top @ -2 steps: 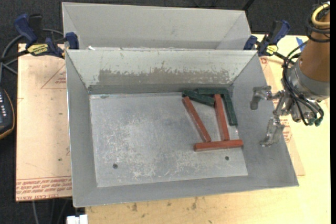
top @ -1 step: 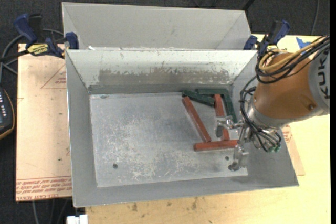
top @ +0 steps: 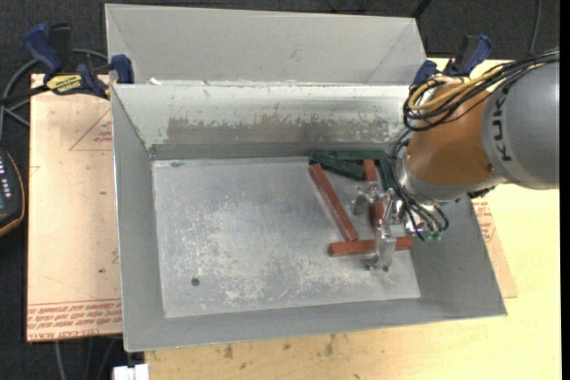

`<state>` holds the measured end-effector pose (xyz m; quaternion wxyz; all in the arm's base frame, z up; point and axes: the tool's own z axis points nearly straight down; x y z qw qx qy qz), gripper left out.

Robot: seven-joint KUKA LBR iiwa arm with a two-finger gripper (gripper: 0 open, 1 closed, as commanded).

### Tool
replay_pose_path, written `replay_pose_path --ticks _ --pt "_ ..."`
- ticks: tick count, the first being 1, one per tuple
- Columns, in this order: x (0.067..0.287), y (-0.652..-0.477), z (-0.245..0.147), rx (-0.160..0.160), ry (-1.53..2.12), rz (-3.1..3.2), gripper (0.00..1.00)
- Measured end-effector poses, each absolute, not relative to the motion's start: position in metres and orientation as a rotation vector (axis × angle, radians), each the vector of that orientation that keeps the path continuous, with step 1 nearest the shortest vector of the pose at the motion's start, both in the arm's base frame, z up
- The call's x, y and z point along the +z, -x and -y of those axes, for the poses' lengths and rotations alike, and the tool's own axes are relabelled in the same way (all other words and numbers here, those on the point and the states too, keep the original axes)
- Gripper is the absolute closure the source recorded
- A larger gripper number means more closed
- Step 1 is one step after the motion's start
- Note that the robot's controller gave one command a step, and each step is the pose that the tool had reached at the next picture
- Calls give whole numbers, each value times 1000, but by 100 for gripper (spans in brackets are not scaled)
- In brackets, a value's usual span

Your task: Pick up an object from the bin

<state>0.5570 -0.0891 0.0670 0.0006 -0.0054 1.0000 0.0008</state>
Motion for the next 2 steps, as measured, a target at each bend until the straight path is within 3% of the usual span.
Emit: replay_pose_path --ticks 1,2 --pt "70 -557 89 2 19 -3142 100" --pt "226 -558 89 -2 19 -3130 100"
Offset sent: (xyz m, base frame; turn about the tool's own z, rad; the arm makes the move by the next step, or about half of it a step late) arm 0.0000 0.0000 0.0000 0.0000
